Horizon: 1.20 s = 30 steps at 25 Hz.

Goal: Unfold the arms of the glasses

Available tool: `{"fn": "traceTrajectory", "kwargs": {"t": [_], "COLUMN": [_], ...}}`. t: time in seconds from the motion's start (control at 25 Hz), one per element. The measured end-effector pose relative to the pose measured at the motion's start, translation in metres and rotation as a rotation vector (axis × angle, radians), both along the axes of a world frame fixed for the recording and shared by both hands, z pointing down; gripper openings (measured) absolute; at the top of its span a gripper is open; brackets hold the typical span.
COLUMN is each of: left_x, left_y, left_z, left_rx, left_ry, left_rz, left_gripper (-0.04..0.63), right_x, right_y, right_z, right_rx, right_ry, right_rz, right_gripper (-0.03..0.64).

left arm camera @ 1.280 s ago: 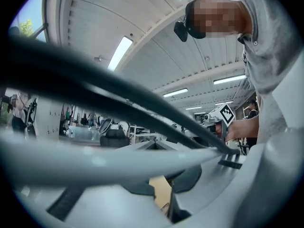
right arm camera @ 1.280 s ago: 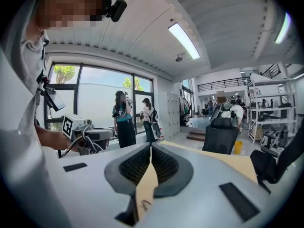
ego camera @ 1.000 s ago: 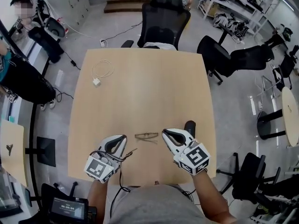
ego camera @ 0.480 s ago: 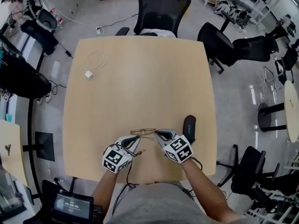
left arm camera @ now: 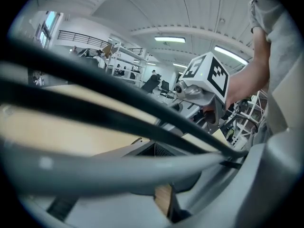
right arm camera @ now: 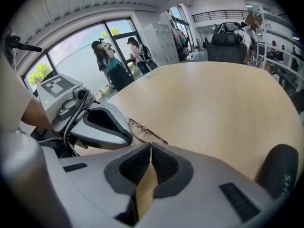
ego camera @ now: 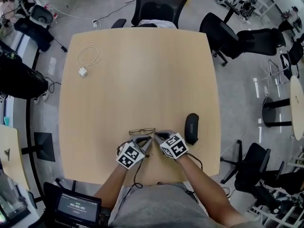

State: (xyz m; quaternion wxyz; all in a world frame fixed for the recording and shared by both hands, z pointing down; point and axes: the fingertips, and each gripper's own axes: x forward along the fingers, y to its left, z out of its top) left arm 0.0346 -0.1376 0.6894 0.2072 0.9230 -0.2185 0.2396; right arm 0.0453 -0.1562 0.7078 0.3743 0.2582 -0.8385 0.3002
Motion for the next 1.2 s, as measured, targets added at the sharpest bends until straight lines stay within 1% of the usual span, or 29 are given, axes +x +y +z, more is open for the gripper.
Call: {"fn": "traceTrajectory", "kwargs": {"t": [0.24,0.4,0.76,0.92,1.08,1.12,1.2], "left_x": [0.014,0.020,0.020,0.019,0.012,0.010,0.009], "left_y": [0.012,0.016,0.021,0.022,0.025,0.025,0.021], "left_z": [0.033,0.040,0.039,0.038,0.040,0.039,0.032], "left_rx": [-0.028,-0.025,-0.041,-0.031,-0.052,-0.045,0.009], "left_ry": [-0.159,-0.216,-0.231,-0.251,-0.259,-0.260,-0.269], "left_rz": [0.134,0.181,0.216,0.241,0.245,0.244,0.235], "left_gripper": [0.006,0.006,0.008,0.007,0.006,0.007,0.007], "right_x": [-0.004,-0.008,-0.011,-0.011,-0.014,-0.015,-0.015], "right_y": [-0.004,-0.003,-0.007,-0.010,-0.013,-0.014,-0.015], "right_z": [0.009,0.016,0.024,0.025,0.026,0.026,0.025], "right_rx": [-0.048,-0.092,-0.219,-0.246,-0.252,-0.252,-0.255], "right_ry": [-0.028,-0.030,-0.065,-0.070,-0.062,-0.062,-0.057], "right_rz": [0.026,0.028,0.140,0.158,0.154,0.154,0.157], "right_gripper": [0.009,0.009,0.009,0.009,0.009,0.009,0.009]}}
